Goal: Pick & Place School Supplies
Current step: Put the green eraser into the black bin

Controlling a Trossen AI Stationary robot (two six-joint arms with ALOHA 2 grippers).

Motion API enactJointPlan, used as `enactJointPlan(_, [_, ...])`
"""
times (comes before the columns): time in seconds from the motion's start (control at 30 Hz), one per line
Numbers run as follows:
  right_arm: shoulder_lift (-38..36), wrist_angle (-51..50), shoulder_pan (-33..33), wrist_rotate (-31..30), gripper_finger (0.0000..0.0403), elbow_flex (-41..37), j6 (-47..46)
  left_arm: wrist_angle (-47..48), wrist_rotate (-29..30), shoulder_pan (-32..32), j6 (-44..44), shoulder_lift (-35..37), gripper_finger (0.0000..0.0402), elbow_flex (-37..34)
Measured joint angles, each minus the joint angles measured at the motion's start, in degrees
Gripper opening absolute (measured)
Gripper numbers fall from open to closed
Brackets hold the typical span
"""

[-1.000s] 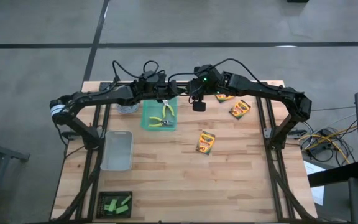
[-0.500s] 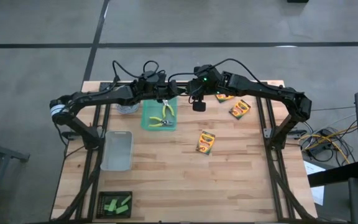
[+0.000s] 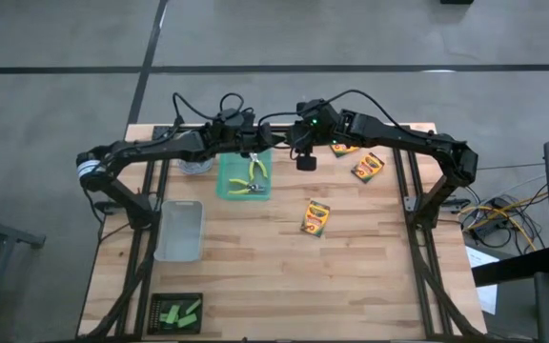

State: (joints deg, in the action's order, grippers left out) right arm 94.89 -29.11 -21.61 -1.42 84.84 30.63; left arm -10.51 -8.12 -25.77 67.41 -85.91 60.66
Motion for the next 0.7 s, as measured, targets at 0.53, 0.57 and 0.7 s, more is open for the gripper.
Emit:
enactJointPlan(0.53, [-0.07,-1.71,0.55,0.02,0.0096,0.04,1.49,0.1,-0.28,0.08,-0.82,-0.04,0.0051,-0.07])
enactJointPlan(0.57, [-0.07,-1.74,0.63,-0.07,0.0096,0.04,1.47,0.1,-0.28,0.08,-0.82,-0.04,0.0051,-0.07])
enactJointPlan(0.7, [-0.11,-2.08,0.97,-0.14,0.0109,0.04,1.11,0.14,-0.24,0.07,-0.84,-0.04,0.0051,-0.07])
